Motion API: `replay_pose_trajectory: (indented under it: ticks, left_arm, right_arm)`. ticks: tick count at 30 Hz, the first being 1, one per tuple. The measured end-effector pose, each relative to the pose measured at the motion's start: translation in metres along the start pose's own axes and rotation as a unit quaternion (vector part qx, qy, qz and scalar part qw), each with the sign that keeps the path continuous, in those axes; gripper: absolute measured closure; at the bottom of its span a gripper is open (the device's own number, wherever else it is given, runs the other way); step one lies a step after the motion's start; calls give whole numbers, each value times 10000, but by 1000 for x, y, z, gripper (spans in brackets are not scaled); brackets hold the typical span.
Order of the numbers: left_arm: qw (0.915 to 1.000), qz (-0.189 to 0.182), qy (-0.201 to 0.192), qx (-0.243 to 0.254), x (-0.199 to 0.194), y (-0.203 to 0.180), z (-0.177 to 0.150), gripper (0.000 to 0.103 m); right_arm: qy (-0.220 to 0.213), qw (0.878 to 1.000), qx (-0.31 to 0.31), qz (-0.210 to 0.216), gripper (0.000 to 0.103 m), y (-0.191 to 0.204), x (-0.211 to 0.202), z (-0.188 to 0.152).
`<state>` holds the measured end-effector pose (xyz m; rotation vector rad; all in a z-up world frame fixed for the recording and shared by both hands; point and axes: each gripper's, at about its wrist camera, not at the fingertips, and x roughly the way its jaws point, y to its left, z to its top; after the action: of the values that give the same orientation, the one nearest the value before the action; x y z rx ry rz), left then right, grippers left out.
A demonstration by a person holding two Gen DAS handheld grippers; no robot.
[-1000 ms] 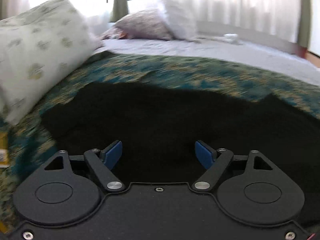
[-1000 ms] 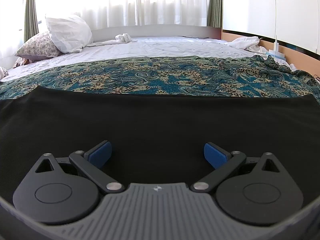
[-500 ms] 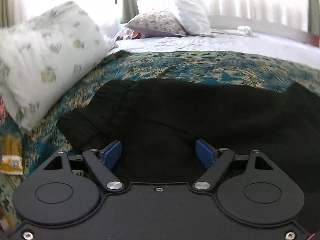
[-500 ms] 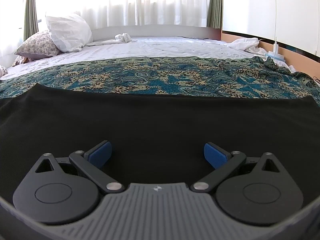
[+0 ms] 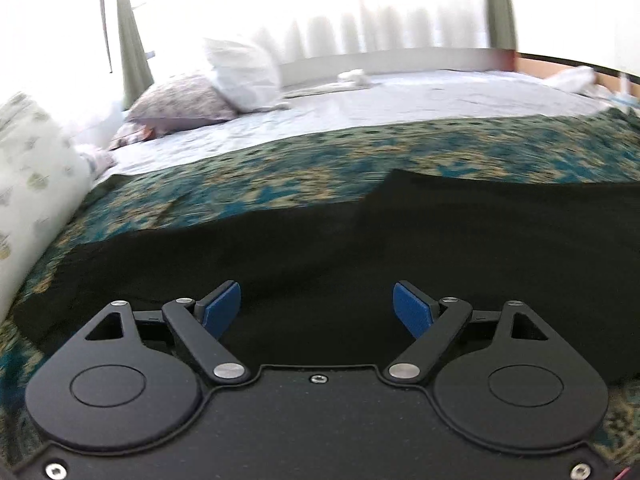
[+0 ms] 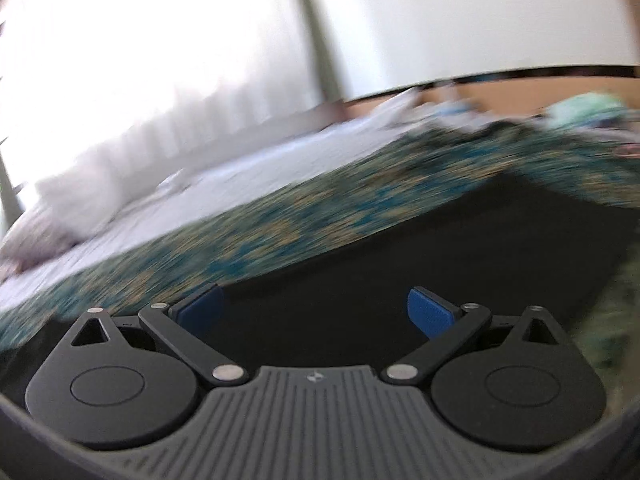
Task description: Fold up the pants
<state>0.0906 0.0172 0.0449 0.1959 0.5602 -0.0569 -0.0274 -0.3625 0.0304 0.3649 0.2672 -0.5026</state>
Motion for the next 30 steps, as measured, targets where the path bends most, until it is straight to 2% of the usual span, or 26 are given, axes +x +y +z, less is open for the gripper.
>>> replay_pose_trajectory:
  ticks: [4,7,12,15,17,22,24,26,30]
  left_arm:
    - [9993,-249,200,-204,8,-17,0,20]
    - [9982,-278,378,-380,13,-26,-2,20]
    - [9972,-131,447,-580,20,-26,-9,18]
    - [9968,-76,471,-646,21,-26,-10,16]
    - [9963,-32,489,-704,21,-25,-11,14]
    - [9959,27,488,-766,20,-24,-13,13]
    - [9957,28,494,-789,19,-23,-14,12]
    - [9955,19,494,-811,19,-22,-14,11]
    - [9953,16,462,-853,20,-21,-16,9]
  right_arm:
    - [-432,9939,353,-947,0,-51,-9,4]
    - [-374,9909,640,-1123,0,-79,-7,5]
    - [-203,9894,1047,-987,0,-103,8,3]
    - [-257,9910,863,-990,0,-101,15,3]
    - [-141,9921,853,-910,0,-104,25,8]
    - [30,9848,1269,-1189,0,-118,57,27]
    - [72,9822,1463,-1178,0,-128,65,35]
    - [177,9819,1572,-1045,0,-141,74,40]
    - [361,9839,1674,-506,0,-165,87,47]
